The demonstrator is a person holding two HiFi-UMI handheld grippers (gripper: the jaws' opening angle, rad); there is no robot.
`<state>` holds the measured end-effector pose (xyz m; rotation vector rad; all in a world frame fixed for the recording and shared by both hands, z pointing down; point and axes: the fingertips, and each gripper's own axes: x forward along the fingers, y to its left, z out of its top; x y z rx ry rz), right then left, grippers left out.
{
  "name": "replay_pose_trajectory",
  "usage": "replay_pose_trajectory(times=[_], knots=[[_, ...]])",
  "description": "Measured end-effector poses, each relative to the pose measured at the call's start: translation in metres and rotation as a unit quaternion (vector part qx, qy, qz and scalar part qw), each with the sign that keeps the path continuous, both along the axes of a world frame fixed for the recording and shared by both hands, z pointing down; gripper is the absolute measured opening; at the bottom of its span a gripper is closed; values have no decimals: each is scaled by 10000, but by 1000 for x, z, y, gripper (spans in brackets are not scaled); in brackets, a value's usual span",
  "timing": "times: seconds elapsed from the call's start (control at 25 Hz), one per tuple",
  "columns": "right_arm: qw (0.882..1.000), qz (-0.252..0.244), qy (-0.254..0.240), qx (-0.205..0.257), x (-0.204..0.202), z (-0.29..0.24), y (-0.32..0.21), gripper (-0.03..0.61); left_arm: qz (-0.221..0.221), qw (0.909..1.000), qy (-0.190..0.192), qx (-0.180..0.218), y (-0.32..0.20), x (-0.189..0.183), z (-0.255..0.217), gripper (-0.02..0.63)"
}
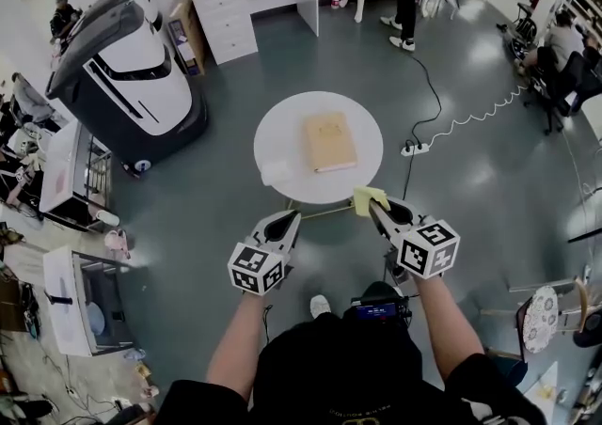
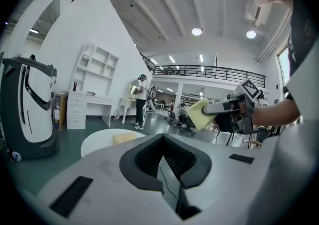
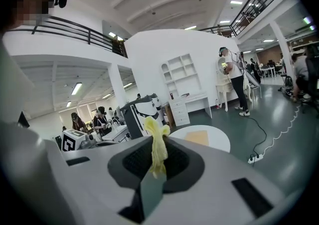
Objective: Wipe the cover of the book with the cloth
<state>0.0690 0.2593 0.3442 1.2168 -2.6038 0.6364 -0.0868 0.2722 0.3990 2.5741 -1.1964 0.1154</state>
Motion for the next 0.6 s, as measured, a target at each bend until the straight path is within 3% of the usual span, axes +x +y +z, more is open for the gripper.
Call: replay_pose_trajectory(times=[0.2,0.36,0.6], knots=[[10000,64,-23,-27,-4,3,-19,91,112,9999,75,-22,-18,-2,5,8],[9999,77,-22,-113,2,10,-36,91,468,9987,192,-65,-33,11,9,6],[9998,-53,-35,-170,10,23,-78,91,388,9991,-185,-37,-71,29,18,6]])
